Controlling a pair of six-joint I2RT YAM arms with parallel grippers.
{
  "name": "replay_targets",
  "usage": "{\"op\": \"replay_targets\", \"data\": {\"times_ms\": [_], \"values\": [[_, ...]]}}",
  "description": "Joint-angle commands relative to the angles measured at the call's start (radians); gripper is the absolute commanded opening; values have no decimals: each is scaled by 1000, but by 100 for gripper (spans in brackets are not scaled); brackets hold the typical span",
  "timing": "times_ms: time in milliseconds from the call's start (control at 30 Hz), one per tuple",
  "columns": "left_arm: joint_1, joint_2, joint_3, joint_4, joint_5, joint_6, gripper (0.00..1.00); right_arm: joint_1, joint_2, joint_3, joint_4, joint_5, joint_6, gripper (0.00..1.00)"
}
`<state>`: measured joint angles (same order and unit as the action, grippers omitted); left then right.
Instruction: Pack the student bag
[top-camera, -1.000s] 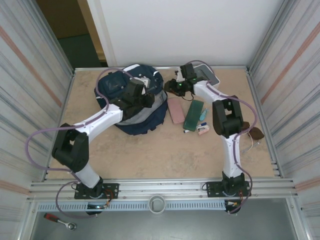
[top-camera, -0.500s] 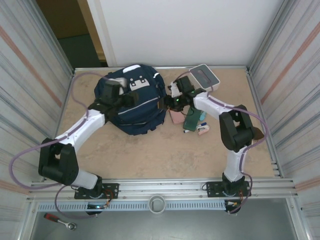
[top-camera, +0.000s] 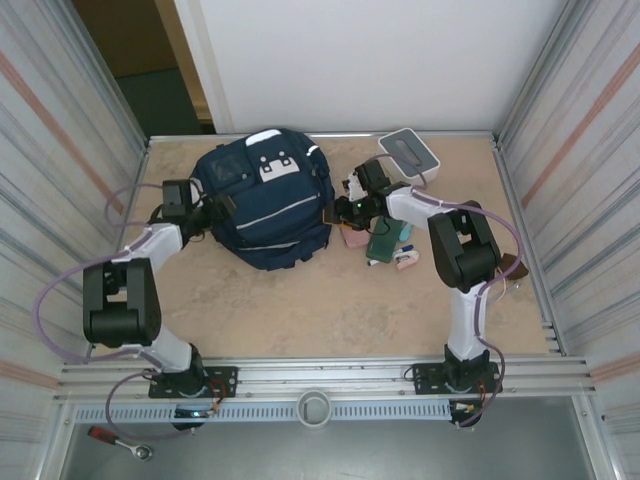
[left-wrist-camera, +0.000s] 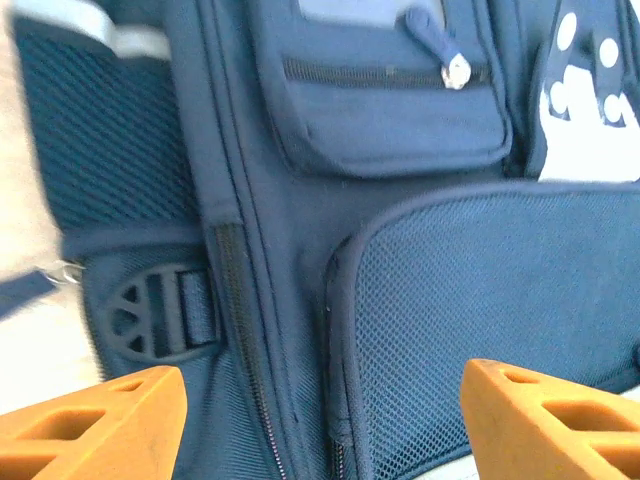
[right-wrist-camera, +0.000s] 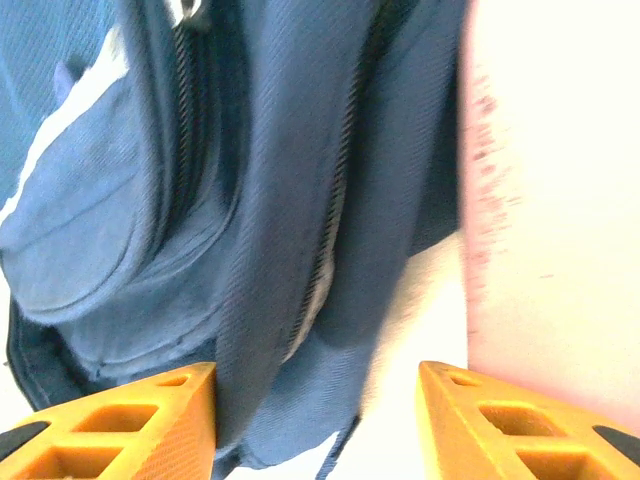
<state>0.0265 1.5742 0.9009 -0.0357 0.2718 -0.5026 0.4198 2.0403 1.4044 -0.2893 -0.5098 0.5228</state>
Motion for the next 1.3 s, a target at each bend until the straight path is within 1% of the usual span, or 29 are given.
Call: {"op": "replay_targets", "data": {"times_ms": [0, 100, 200, 333, 433, 567, 633, 667, 700, 800, 867, 900, 1000, 1033, 1100, 1200, 1267], "values": [[-23, 30, -1, 60, 102, -34, 72, -73, -6, 8, -71, 177, -16, 53], [-74, 54, -12, 68, 113, -33, 71, -104, -32, 11, -96, 200, -35, 53], [-147, 66, -37, 98, 123, -52, 70, -119, -82, 9, -103, 200, -53, 54], [-275, 78, -64, 166, 153, -102, 69, -125, -172, 1, -116, 223, -86, 55], [-366, 74, -49, 180, 174, -106, 68, -127, -237, -15, -129, 254, -100, 55], [-460, 43, -14, 157, 193, -64, 68, -127, -317, -68, -125, 281, -94, 56], [-486, 19, 6, 127, 219, -26, 68, -125, -361, -108, -111, 287, -84, 56], [-490, 0, 4, 111, 216, -9, 68, -123, -379, -128, -100, 286, -80, 56], [-489, -29, -7, 91, 196, 10, 68, -118, -401, -150, -91, 284, -75, 57], [-462, -137, -60, 18, 50, 70, 69, -78, -446, -208, -55, 271, -55, 57], [-409, -207, -113, -8, -23, 79, 70, -22, -464, -252, -3, 253, -36, 58], [-363, -241, -147, -8, -39, 68, 70, 18, -464, -270, 24, 249, -30, 58], [-201, -307, -229, 8, -8, 6, 71, 131, -433, -282, 76, 263, -9, 59], [-148, -310, -249, 21, 20, -17, 71, 162, -412, -280, 96, 268, 7, 59], [-76, -287, -270, 61, 70, -51, 72, 204, -371, -280, 136, 279, 39, 58], [-24, -187, -238, 93, 159, -79, 72, 243, -309, -280, 179, 295, 83, 58], [-21, -131, -215, 119, 175, -92, 72, 256, -280, -280, 193, 298, 93, 58]]}}
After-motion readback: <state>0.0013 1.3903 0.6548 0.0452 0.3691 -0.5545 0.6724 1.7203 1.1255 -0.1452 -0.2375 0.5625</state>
